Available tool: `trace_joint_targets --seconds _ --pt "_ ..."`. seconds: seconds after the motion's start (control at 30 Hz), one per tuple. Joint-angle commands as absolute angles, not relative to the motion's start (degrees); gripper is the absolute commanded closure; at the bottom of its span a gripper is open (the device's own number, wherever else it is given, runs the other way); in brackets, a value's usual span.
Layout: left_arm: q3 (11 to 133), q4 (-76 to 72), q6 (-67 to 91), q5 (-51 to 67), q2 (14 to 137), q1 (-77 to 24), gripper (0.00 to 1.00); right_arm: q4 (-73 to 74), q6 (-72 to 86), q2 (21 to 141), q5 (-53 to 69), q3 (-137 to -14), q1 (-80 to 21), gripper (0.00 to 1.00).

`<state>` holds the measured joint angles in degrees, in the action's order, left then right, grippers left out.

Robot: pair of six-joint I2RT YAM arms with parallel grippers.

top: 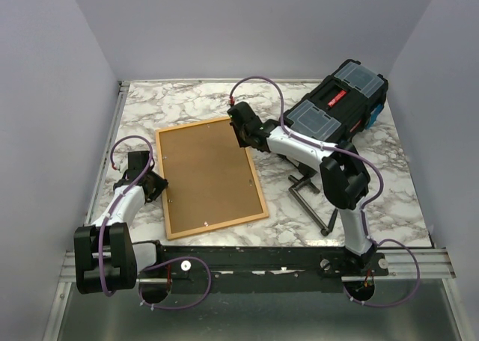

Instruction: Take the photo out of the frame

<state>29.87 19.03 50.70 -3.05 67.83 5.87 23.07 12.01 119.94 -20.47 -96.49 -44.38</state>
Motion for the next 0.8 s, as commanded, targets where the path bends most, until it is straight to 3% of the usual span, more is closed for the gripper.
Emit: trace_joint_targets --seconds 0.0,0.47,0.77 --pt "29.44 18.67 53.78 -4.65 69.11 6.05 1.00 25.25 13.41 117.76 -17.50 -93.53 -44.26 0.99" --pt "29.62 18.70 53.88 -4.39 69.26 6.07 1.00 24.96 15.13 115.30 -13.59 -92.69 -44.38 0.99" --pt "29.18 20.72 55.57 -4.29 67.58 6.07 1.00 33.73 18.06 108.73 -22.79 -95.54 -45.09 0.99"
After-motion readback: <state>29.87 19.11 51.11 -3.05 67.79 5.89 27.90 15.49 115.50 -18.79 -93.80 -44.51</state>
